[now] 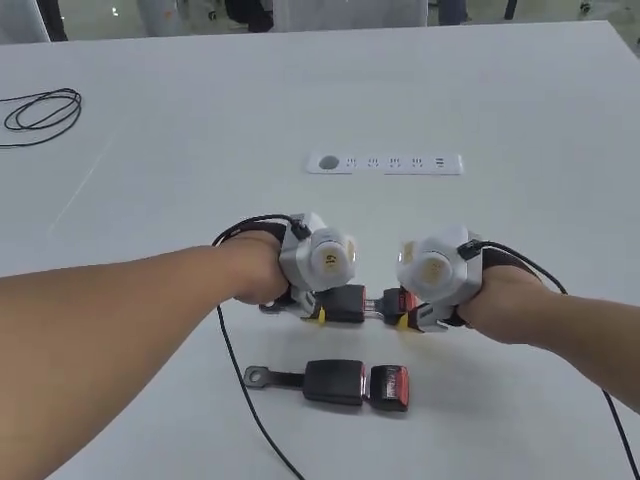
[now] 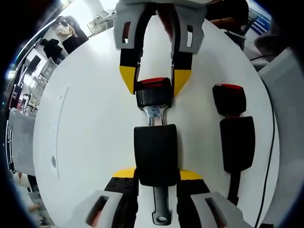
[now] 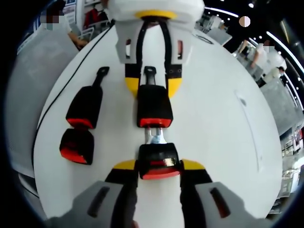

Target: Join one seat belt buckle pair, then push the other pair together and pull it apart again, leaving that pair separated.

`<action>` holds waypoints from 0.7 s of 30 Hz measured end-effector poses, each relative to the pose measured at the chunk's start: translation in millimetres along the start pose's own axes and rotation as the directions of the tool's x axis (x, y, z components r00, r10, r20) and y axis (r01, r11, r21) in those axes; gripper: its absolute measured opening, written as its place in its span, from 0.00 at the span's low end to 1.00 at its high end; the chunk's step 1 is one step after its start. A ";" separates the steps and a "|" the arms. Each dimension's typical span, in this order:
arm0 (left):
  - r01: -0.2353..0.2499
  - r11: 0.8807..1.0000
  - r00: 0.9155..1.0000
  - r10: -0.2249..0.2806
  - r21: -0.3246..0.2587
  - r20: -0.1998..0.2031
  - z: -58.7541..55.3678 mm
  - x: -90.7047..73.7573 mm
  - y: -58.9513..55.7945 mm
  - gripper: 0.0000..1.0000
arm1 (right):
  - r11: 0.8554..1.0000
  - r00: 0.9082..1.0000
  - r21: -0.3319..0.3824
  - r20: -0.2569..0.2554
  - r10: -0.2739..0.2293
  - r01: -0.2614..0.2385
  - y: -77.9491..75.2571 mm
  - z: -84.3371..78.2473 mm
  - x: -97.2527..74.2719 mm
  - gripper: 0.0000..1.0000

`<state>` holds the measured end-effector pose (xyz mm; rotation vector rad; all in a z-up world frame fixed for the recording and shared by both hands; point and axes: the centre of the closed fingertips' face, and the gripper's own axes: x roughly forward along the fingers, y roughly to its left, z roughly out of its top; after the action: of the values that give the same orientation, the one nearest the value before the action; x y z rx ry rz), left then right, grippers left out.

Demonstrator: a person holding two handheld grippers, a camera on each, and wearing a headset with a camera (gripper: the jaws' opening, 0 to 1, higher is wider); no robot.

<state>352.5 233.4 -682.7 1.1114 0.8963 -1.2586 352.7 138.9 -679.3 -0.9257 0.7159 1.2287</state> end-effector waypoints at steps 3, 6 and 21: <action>-0.007 1.000 1.000 0.007 -0.002 -0.009 0.1 0.2 0.1 0.31 | 1.000 1.000 -0.020 -0.005 -0.005 0.005 2.5 -11.1 -4.7 0.34; -0.010 1.000 1.000 0.010 -0.003 -0.017 0.3 -0.3 -0.6 0.31 | 1.000 1.000 0.001 -0.005 -0.010 0.010 1.1 -22.4 -11.2 0.34; -0.027 1.000 0.999 0.027 -0.002 -0.023 -0.7 -0.1 -2.7 0.31 | 0.999 0.998 0.033 -0.057 -0.034 0.036 4.9 -90.4 -47.8 0.35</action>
<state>349.9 234.2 -683.1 1.1349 0.8972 -1.2243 340.3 37.4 -681.0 -0.9439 0.7598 1.1598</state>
